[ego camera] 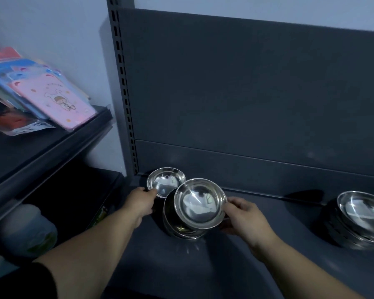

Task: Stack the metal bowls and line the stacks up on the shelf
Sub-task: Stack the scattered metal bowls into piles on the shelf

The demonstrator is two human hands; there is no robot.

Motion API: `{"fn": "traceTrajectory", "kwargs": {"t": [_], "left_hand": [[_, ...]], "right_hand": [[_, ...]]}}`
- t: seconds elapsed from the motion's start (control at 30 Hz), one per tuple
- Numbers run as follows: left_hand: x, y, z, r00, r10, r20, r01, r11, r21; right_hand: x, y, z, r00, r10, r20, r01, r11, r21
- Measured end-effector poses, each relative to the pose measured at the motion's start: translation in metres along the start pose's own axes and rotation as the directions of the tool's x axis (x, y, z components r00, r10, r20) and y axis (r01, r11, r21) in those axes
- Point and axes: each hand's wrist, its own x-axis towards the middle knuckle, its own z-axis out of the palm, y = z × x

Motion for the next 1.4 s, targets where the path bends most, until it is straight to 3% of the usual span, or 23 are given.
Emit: {"fn": "traceTrajectory", "kwargs": {"t": [0.23, 0.4, 0.5, 0.63, 0.77, 1.13, 1.4], "left_hand": [[-0.006, 0.006, -0.004, 0.999, 0.038, -0.037, -0.045, 0.977, -0.210], [-0.032, 0.022, -0.023, 0.982, 0.159, -0.101, -0.181, 0.946, -0.269], [-0.060, 0.038, -0.030, 0.977, 0.209, -0.040, -0.212, 0.932, -0.293], [-0.090, 0.051, -0.031, 0.961, 0.227, 0.161, -0.211, 0.971, -0.107], [-0.100, 0.052, -0.030, 0.952, 0.207, 0.225, -0.218, 0.976, 0.022], [-0.098, 0.036, -0.020, 0.962, 0.189, 0.200, -0.221, 0.963, 0.155], [-0.099, 0.026, -0.013, 0.951, 0.289, 0.107, -0.308, 0.906, 0.290]], "right_hand": [[0.000, 0.007, 0.002, 1.000, 0.001, -0.016, -0.002, 0.998, -0.069], [0.003, 0.010, 0.004, 1.000, 0.012, -0.014, -0.013, 0.997, -0.078], [0.003, 0.008, 0.006, 1.000, 0.027, -0.012, -0.027, 0.997, -0.069], [0.006, 0.005, 0.007, 0.999, 0.044, 0.005, -0.044, 0.997, -0.062], [0.010, 0.002, 0.007, 0.997, 0.071, 0.037, -0.070, 0.997, -0.037], [0.007, 0.014, 0.001, 0.991, 0.060, 0.117, -0.079, 0.983, 0.164], [0.001, 0.018, 0.005, 0.997, -0.007, 0.076, 0.006, 1.000, 0.015]]}}
